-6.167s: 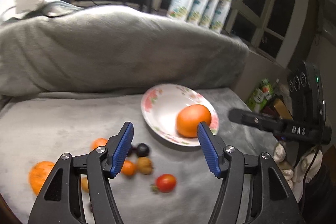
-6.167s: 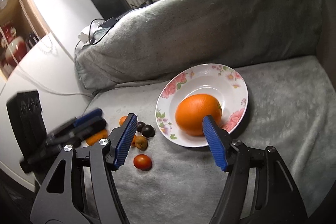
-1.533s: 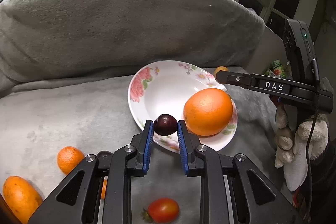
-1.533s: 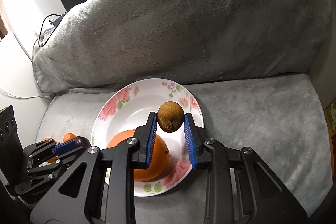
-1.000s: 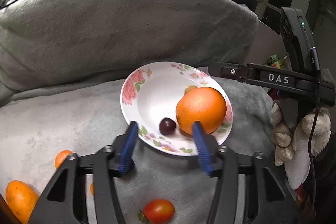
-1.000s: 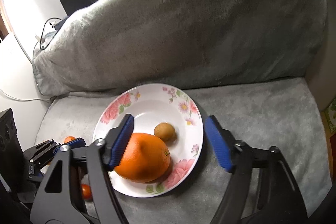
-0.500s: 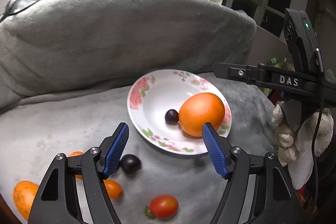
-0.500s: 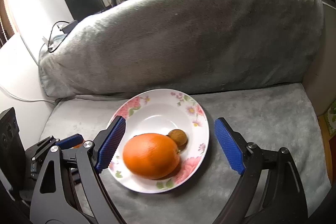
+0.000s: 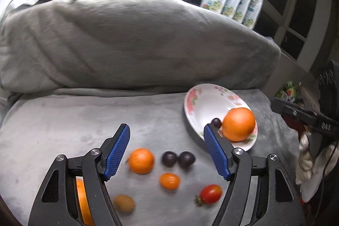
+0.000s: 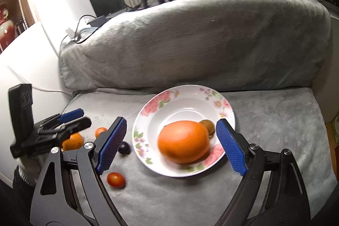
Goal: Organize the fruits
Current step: 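Move both grippers back from the plate to the loose fruit, then grasp a dark plum with the right gripper while the left grasps a kiwi, then carry the plum over the plate with the right gripper while the left holds the kiwi, then open the right gripper over the plate dropping the plum while the left releases the kiwi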
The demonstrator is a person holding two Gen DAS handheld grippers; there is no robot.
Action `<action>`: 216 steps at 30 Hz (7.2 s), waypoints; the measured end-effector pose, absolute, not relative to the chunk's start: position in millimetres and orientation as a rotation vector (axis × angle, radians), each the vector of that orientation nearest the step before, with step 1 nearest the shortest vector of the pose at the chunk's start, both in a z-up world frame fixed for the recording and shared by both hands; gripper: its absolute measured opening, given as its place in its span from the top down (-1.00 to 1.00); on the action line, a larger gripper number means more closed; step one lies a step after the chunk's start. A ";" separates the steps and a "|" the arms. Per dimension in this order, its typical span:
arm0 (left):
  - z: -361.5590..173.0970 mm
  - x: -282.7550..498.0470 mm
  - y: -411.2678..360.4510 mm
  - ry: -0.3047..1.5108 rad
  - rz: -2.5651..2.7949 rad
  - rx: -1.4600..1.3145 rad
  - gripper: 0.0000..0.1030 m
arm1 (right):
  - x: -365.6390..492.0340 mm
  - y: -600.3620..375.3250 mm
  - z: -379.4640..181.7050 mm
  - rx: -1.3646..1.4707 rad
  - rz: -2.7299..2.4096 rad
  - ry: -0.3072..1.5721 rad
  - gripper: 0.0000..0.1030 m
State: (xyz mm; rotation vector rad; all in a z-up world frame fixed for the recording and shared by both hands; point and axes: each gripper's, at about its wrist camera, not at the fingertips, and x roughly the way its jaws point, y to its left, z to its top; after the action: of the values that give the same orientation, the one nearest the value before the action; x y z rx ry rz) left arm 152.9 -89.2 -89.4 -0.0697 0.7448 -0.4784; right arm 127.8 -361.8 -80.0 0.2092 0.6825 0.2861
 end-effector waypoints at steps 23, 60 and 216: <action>-108.8 130.5 -48.5 0.801 -0.472 -0.074 0.14 | 103.3 -284.2 -96.6 0.024 0.467 0.759 -0.18; -150.1 105.3 -72.5 0.823 -0.405 0.227 0.38 | 189.2 -186.7 -155.7 -0.391 0.612 1.028 0.46; -93.8 132.2 -189.8 0.673 -0.600 0.140 -0.39 | 209.2 -388.1 -101.6 0.101 0.274 0.792 -0.68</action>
State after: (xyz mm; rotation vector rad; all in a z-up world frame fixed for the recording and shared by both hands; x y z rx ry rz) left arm 132.2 -189.8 -93.8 0.1399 0.6727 -0.6002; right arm 209.2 -388.1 -101.6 0.1007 0.7917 0.2744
